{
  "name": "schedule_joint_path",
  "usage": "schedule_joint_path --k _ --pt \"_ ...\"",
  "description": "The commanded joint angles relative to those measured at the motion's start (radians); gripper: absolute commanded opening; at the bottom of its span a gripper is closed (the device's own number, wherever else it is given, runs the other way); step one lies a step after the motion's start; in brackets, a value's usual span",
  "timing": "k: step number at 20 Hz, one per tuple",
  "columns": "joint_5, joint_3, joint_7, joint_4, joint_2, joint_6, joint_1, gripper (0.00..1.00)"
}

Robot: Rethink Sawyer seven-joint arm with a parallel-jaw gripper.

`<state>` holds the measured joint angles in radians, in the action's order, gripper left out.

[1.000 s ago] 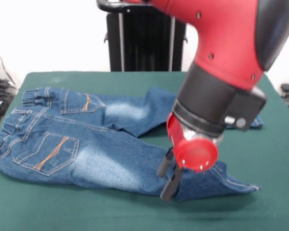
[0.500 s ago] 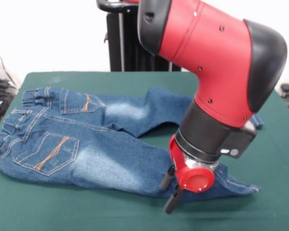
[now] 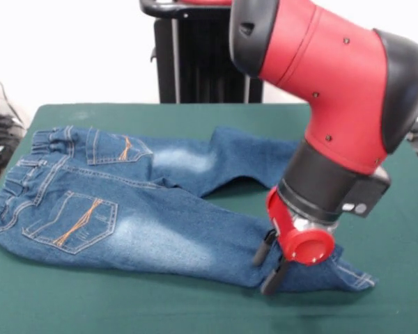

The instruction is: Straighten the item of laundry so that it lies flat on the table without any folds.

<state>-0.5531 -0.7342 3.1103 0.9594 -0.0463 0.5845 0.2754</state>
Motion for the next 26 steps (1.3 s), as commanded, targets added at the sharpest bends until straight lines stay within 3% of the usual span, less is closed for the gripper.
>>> schedule_joint_path --k 1,7,15,26 --pt "-0.05 0.208 0.156 0.263 0.135 -0.119 0.052 1.0" --pt "-0.029 0.26 0.11 0.328 0.175 -0.184 0.035 1.0" --pt "-0.006 0.298 0.09 0.34 0.18 -0.247 0.008 1.0" --pt "-0.062 0.209 0.195 0.183 0.04 -0.231 0.023 1.0"
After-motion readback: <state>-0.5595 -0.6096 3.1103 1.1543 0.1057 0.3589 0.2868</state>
